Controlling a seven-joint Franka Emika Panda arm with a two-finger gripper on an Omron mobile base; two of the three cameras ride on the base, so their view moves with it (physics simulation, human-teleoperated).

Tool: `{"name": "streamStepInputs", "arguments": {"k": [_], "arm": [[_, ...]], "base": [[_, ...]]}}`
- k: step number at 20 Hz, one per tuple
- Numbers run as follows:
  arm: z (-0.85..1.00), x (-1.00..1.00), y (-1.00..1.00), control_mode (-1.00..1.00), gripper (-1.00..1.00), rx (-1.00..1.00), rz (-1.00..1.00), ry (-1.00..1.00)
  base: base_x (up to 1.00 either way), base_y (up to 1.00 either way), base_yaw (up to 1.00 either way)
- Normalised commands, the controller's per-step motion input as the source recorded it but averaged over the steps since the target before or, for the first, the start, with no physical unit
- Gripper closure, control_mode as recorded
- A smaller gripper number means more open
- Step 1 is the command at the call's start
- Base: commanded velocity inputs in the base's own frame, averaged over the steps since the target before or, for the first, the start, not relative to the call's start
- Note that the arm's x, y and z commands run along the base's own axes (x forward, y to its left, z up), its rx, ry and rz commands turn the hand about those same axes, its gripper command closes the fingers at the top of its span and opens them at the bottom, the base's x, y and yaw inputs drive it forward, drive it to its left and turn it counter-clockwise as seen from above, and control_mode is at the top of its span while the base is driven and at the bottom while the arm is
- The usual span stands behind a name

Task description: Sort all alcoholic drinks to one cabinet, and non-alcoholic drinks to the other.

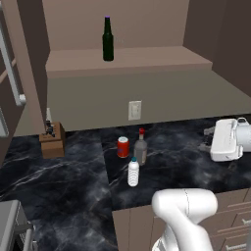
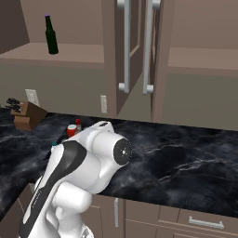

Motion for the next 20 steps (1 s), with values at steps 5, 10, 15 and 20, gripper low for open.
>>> {"name": "streamStepInputs", "arguments": {"k": [5,10,15,20], "arm": [[-0.23,0.04,0.00,-1.00,-1.00,0.00,-0.01,-0.02],[-0.18,0.17,0.00,-1.00,-1.00,0.00,-0.01,0.00],[-0.15,0.27,0.00,-1.00,-1.00,0.03,0.00,0.00],[-0.09,0.34,0.00,-1.00,-1.00,0.08,0.00,0.04]], "base": [[0.00,0.00,0.00],[0.00,0.00,0.00],[0.00,0.00,0.00],[0.00,0.00,0.00]]}}
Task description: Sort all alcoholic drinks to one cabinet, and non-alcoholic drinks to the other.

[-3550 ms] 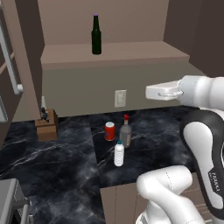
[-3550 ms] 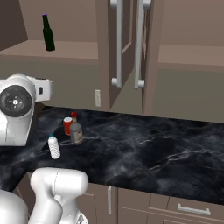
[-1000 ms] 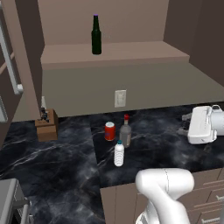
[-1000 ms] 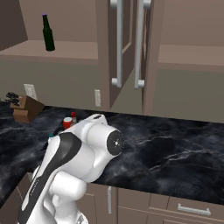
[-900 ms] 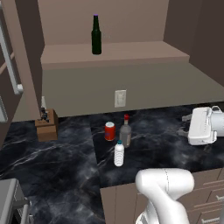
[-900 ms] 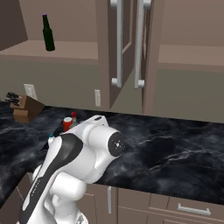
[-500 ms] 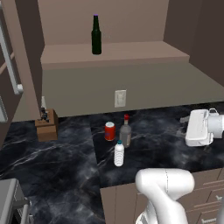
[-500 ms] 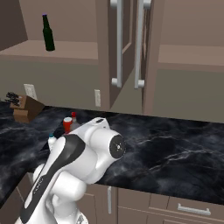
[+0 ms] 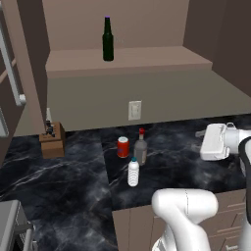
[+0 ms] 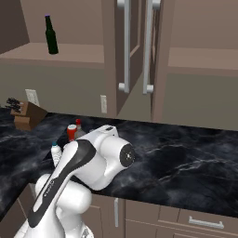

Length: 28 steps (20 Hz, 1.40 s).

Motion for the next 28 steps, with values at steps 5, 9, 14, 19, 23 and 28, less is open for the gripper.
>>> {"name": "streamStepInputs", "arguments": {"k": [5,9,14,19,23,28], "arm": [[-0.18,0.17,0.00,-1.00,-1.00,0.05,0.00,0.03],[-0.18,0.14,0.00,-1.00,-1.00,0.03,0.00,0.01],[-0.18,0.11,0.02,-1.00,-1.00,0.02,0.00,0.00],[-0.07,0.07,0.13,-1.00,-1.00,0.02,0.00,0.01],[0.00,0.05,0.14,-1.00,-1.00,0.01,0.01,0.04],[0.00,0.20,0.14,-1.00,-1.00,0.00,0.01,0.06]], "base": [[0.00,0.00,0.00],[0.00,0.00,0.00],[0.00,0.00,0.00],[0.00,0.00,0.00],[0.00,0.00,0.00],[0.00,0.00,0.00]]}}
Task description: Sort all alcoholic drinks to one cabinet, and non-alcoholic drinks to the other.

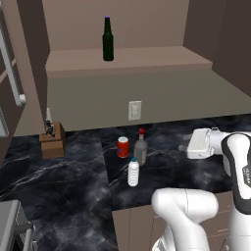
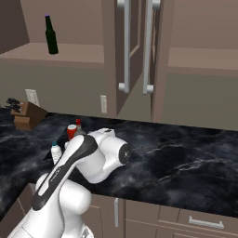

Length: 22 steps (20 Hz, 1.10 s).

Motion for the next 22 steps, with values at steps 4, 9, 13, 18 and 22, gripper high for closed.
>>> {"name": "streamStepInputs", "arguments": {"k": [4,9,13,18,22], "arm": [[0.00,0.27,0.04,-1.00,-1.00,0.00,0.02,0.06],[0.00,0.24,0.01,-1.00,-1.00,0.00,0.03,0.02],[-0.04,0.13,0.02,-1.00,-1.00,0.00,0.03,0.00],[-0.17,0.01,0.09,-1.00,-1.00,0.00,0.08,0.00],[-0.14,0.01,0.16,-1.00,-1.00,0.01,0.06,0.00]], "base": [[0.00,0.00,0.00],[0.00,0.00,0.00],[0.00,0.00,0.00],[0.00,0.00,0.00],[0.00,0.00,0.00]]}}
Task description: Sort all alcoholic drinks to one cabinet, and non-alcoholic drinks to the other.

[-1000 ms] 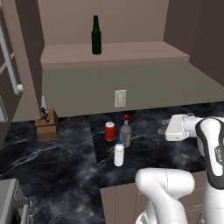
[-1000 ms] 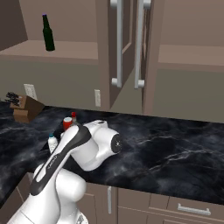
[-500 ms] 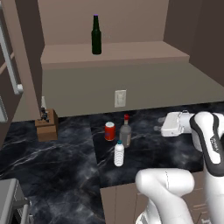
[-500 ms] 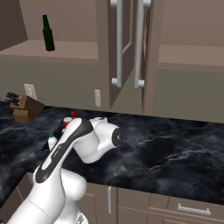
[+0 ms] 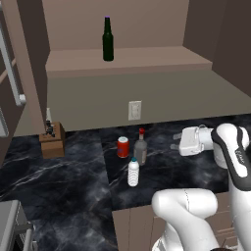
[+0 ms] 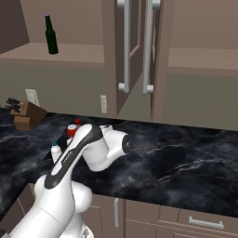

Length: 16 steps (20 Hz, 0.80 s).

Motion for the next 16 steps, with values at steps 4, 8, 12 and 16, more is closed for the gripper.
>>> {"name": "streamStepInputs", "arguments": {"k": [4,8,12,16], "arm": [[-0.02,0.03,0.17,-1.00,-1.00,0.03,0.04,0.00],[0.00,0.11,0.13,-1.00,-1.00,0.03,0.02,0.00],[-0.01,0.14,0.08,-1.00,-1.00,0.03,0.01,0.00],[-0.01,0.16,0.06,-1.00,-1.00,0.03,0.00,0.00]], "base": [[0.00,0.00,0.00],[0.00,0.00,0.00],[0.00,0.00,0.00],[0.00,0.00,0.00]]}}
